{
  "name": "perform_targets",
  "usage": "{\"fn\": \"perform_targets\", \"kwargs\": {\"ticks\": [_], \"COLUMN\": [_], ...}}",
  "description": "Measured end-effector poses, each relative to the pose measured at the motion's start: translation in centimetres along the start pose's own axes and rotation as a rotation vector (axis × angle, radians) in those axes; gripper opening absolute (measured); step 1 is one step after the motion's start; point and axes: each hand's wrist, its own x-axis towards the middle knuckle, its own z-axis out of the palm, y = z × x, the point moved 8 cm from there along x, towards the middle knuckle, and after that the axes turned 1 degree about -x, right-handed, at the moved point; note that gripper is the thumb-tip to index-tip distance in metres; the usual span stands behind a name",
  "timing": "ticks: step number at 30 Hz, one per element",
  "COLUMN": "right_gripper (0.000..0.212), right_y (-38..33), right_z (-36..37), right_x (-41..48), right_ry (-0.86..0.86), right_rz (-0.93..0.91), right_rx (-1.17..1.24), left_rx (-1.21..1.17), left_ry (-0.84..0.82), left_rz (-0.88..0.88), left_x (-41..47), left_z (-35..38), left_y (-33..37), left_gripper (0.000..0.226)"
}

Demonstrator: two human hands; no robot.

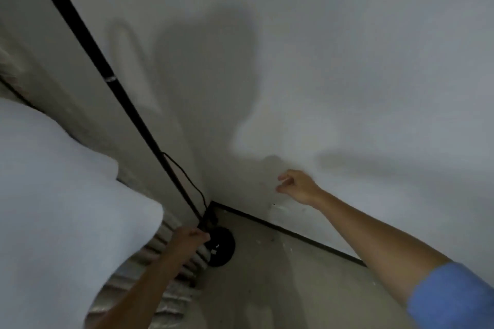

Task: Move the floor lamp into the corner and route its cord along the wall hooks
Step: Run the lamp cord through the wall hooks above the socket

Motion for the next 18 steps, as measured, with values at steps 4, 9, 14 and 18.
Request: {"fn": "perform_targets", "kwargs": {"ticks": [4,9,14,18], "right_gripper": [0.031,0.03,0.045,0.067], "right_y": [9.3,18.8,25.4,29.0], "right_z": [-0.8,1.1,4.9,8.3], "right_x": [-2.6,-3.7,-3.1,0.2], "right_ry": [-0.005,-0.043,-0.09,-0.046], "right_rz": [0.104,0.152,0.149,0.13], "right_rx": [-0.012,-0.031,-0.133,-0.218], "left_rx": [0.025,-0.077,-0.167,-0.239], "left_ry": [-0.044,-0.092,-0.087,-0.13], "left_rz": [0.038,-0.008,-0.042,-0.064], "left_x": [0.4,3.1,7.5,12.1], "left_z": [6.4,14.4,20.9,24.3], "left_y": [2.8,3.4,2.1,-0.4], "left_gripper": [0.019,0.02,0.015,0.012]}}
